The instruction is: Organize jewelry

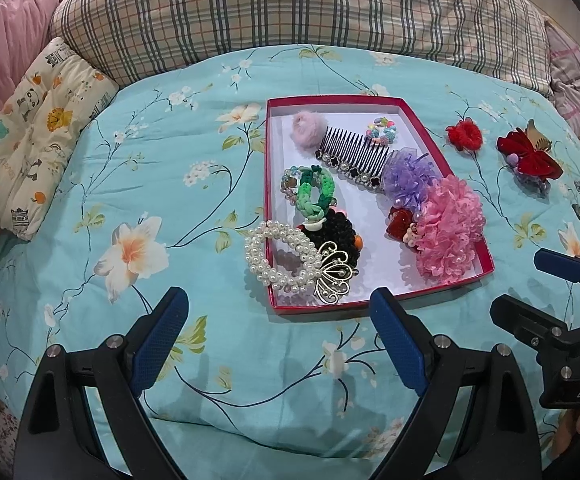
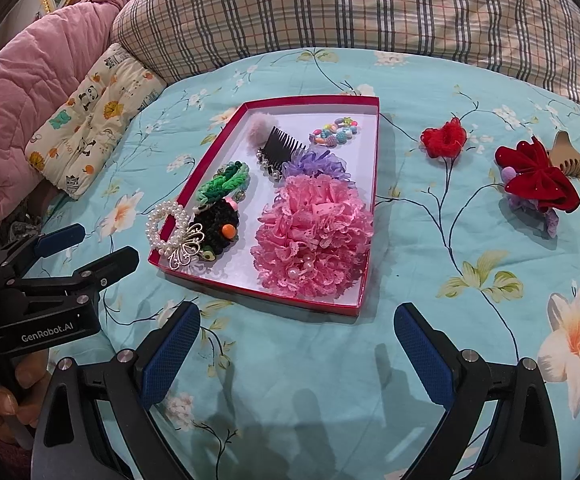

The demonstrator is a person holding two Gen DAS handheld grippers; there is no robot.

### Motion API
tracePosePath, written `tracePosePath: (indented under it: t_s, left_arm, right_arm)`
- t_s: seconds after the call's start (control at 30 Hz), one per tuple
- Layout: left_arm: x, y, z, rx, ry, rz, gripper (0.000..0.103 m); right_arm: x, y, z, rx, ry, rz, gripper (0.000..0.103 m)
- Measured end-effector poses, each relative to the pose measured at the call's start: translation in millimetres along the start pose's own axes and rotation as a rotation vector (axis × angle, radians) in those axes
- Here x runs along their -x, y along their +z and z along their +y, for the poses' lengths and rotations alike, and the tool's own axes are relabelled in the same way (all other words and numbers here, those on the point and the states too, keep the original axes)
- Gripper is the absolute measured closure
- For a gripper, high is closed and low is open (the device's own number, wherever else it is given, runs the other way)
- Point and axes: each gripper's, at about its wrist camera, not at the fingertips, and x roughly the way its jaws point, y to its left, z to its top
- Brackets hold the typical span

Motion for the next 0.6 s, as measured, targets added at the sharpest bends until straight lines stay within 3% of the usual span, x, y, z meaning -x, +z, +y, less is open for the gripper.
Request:
tracePosePath:
  t_s: [0.6]
  left_arm:
    - [-1.7,0.3,2.4,-0.001,0.011,-0.003,0.010]
  right_arm:
    - [-1.7,-1.0,0.0,0.000,-0.002,0.005,0.004]
